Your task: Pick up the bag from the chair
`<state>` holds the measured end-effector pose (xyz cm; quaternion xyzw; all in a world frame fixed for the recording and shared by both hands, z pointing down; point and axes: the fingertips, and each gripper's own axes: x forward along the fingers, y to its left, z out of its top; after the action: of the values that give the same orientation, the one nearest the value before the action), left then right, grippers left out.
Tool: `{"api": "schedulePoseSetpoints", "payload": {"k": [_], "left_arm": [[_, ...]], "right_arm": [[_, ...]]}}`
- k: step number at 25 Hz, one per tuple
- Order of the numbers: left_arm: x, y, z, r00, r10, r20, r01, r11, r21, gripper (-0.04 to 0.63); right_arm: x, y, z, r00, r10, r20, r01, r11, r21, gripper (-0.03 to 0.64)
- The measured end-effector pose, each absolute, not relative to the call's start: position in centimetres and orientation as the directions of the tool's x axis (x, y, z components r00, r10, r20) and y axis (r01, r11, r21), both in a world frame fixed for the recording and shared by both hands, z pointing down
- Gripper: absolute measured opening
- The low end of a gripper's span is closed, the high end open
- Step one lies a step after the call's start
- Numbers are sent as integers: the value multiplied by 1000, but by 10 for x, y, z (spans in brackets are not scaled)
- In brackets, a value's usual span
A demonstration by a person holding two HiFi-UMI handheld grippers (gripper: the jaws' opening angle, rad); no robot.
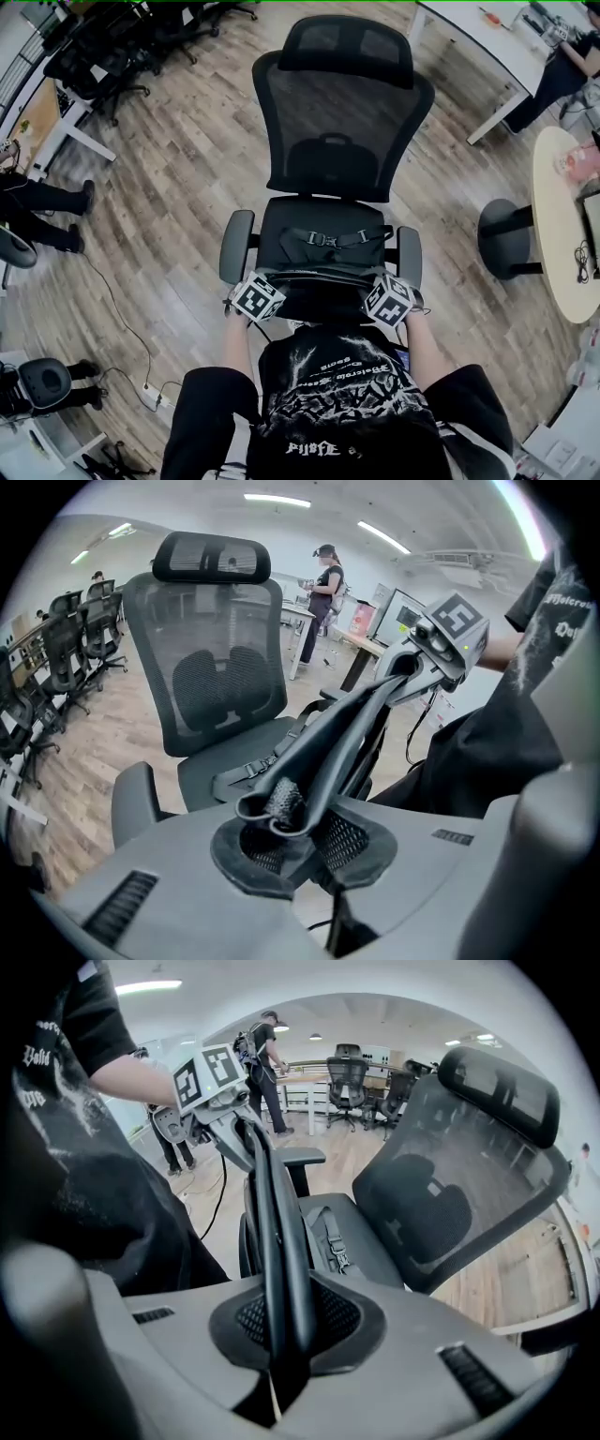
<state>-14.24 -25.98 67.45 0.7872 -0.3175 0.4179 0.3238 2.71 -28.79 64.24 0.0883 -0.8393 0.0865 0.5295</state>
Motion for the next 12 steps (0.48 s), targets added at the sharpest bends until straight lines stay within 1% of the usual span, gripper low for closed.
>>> {"api": "schedulePoseSetpoints", "payload": {"k": [3,8,12], "left_arm": [[-145,-252,665,453,-227,862,-759,-606,239,51],[-144,-256,644,447,-276,851,-747,-638,186,51],[-144,-251,623,449,-291,845,-744,-646,173,51]], "right_arm": [[26,-275,633,-420,-64,905,-263,963,-54,37],[28,-270,612,-438,-105,893,-294,955,-32,37],[27,-263,593,-453,-139,881,-304,953,-5,37]]}}
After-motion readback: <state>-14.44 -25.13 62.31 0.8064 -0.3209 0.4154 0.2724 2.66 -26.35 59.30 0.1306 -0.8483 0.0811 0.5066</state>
